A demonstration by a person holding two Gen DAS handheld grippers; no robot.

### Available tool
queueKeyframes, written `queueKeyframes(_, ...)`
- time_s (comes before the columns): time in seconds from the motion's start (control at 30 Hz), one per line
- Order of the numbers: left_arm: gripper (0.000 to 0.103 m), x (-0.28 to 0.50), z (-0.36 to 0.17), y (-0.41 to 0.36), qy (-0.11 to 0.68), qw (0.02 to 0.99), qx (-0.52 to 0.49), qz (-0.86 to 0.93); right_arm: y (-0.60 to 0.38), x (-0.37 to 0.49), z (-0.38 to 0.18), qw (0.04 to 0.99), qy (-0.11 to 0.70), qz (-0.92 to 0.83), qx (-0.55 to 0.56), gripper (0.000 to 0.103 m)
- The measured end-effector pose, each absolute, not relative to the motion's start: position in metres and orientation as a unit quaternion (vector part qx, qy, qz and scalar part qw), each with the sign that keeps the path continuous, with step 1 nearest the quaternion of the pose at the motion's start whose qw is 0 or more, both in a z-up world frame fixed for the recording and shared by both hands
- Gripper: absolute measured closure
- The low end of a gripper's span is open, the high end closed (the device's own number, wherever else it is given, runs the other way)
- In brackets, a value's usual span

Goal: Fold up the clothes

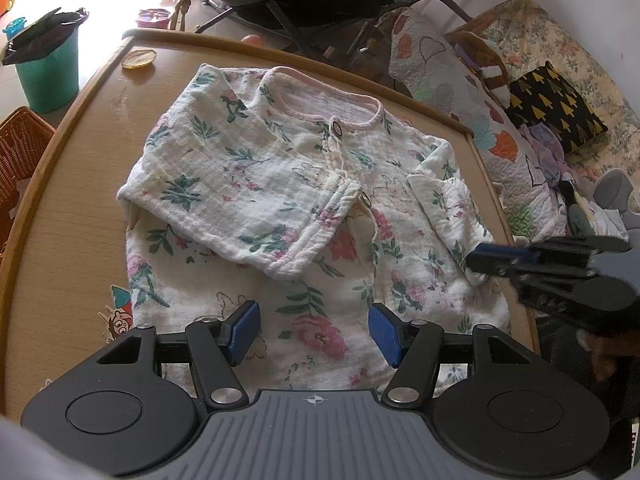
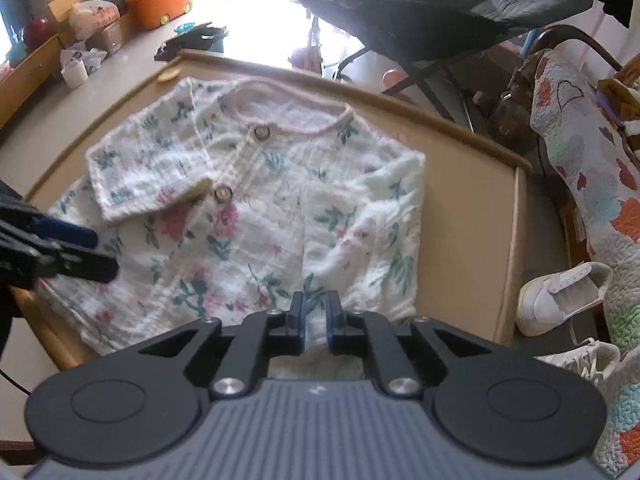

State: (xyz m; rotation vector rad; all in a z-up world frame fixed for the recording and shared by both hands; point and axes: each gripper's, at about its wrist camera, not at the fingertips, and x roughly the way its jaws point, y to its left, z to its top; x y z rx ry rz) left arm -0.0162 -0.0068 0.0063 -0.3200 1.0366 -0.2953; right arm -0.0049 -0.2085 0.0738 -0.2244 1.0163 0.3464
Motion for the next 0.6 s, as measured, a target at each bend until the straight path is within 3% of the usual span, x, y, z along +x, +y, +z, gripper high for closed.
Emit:
queueKeyframes(0.33,0.040,-0.016,0.007,-0.006,0.491,0.845,-0.157,-0.141,-0.205,0.005,0.101,0.853,0.482,0.171,-0.105,0.085)
queueKeyframes(0.6,0.040,-0.017,0.006,-0.004,0.487,0.845,-0.168,-0.141,-0.243,0.035,0.117,0.875,0.470,0.109,-0.043,0.077)
